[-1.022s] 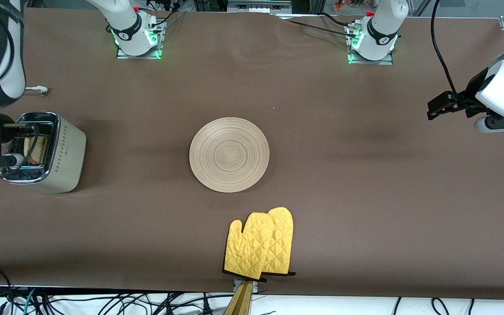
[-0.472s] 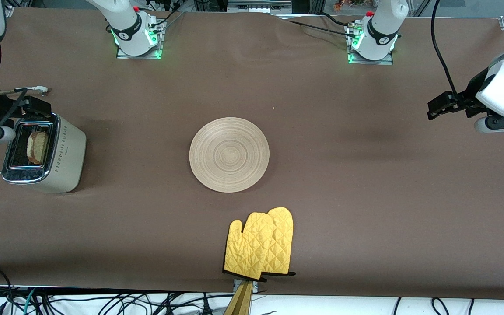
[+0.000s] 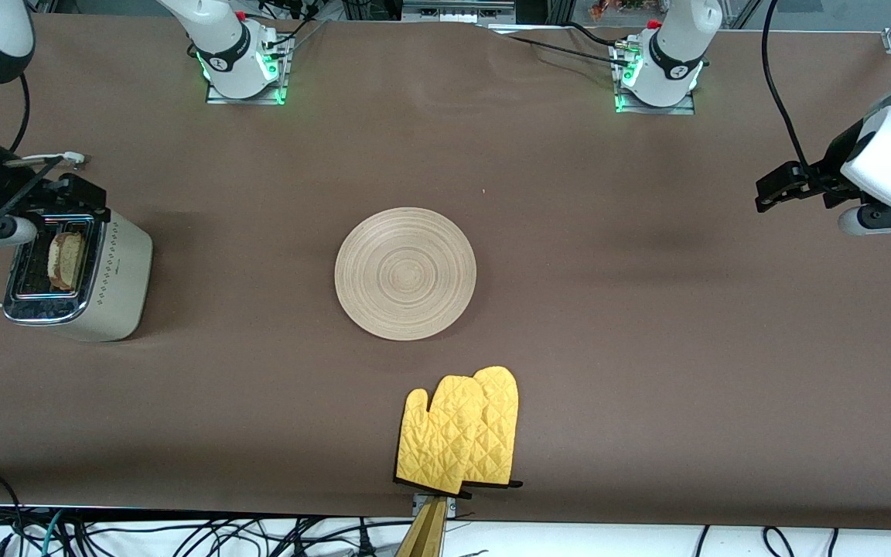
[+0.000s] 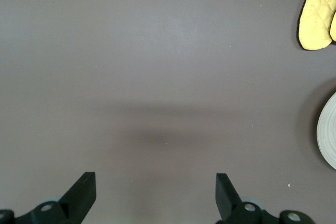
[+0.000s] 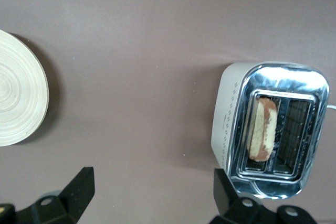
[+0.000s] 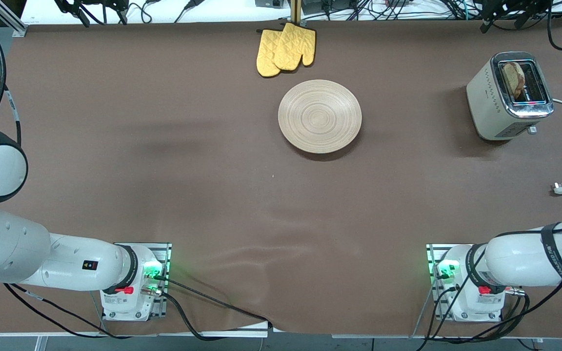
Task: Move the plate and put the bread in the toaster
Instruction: 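Open the right gripper and lift it away from the toaster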
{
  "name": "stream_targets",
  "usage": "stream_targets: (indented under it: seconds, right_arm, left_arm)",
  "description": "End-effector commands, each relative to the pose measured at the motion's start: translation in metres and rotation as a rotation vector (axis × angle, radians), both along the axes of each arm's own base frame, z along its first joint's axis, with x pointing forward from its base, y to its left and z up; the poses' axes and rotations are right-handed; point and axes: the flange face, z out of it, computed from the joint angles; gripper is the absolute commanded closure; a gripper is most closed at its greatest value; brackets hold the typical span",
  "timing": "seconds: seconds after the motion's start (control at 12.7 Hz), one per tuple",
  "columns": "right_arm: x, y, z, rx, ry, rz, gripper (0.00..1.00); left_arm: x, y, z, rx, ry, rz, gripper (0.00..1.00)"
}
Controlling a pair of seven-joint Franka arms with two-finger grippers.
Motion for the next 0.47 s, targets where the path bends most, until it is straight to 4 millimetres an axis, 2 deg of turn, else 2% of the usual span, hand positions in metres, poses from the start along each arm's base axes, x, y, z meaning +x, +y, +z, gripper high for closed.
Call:
stream_targets:
  seconds: [0.0,0.24,0.39]
  right_arm:
    - [-0.031,0.001,0.032,-0.004,-0.063,-0.007,0.0]
    - [-0.032,-0.004,0.03,-0.001,-0.042,-0.015,0.0]
    - [-0.032,-0.004,0.03,-0.004,-0.043,-0.013,0.0]
  left_arm:
    - [0.006,0.019,0.003,-0.009,-0.003,-0.001,0.0]
    - [0.011,0.04,-0.005,-0.021,0.002,-0.035,0.0]
    - [0.011,0.039,-0.005,-0.02,0.002,-0.036,0.0]
